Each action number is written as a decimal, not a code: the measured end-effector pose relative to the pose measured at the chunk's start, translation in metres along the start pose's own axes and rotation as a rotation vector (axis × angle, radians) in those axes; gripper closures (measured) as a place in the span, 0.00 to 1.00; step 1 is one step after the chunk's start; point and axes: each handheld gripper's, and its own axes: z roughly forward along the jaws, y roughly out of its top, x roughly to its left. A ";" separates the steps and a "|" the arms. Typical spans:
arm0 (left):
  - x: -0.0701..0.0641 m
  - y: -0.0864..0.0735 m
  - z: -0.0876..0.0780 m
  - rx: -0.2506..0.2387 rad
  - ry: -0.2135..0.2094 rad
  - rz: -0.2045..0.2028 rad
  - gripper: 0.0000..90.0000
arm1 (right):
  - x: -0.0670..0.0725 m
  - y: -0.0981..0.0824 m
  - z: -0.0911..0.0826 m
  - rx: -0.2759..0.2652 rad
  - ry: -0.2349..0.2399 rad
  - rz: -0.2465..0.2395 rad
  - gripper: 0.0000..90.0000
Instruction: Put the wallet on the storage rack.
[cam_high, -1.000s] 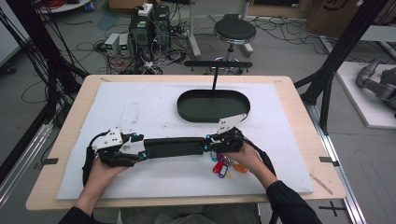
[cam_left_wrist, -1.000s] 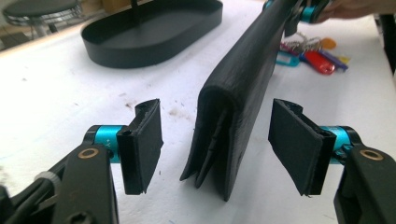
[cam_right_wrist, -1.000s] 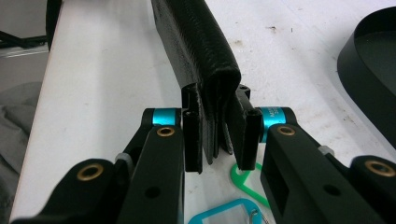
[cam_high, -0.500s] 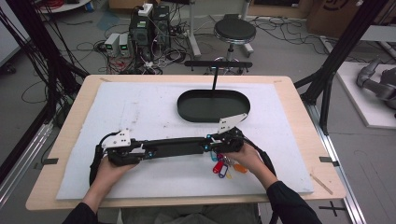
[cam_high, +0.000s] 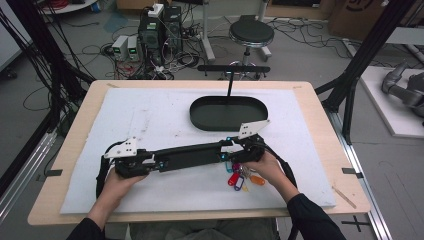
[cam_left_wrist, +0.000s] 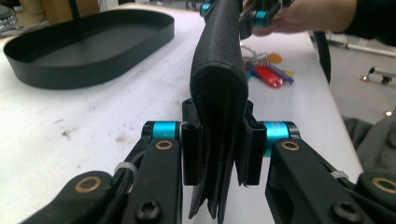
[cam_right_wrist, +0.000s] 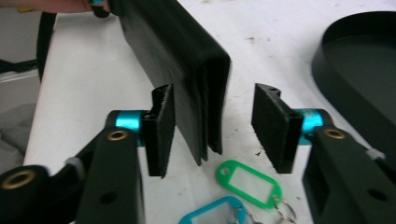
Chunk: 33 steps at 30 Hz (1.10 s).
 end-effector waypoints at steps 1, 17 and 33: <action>-0.001 0.002 0.000 -0.005 0.003 0.001 0.83 | -0.001 0.000 -0.002 -0.006 -0.005 0.003 0.53; -0.001 0.018 0.001 -0.029 0.026 0.004 0.83 | -0.015 -0.014 -0.047 -0.090 -0.126 0.065 0.41; 0.000 0.043 0.020 -0.038 0.088 0.014 0.83 | -0.033 -0.029 -0.090 -0.164 -0.265 0.130 0.39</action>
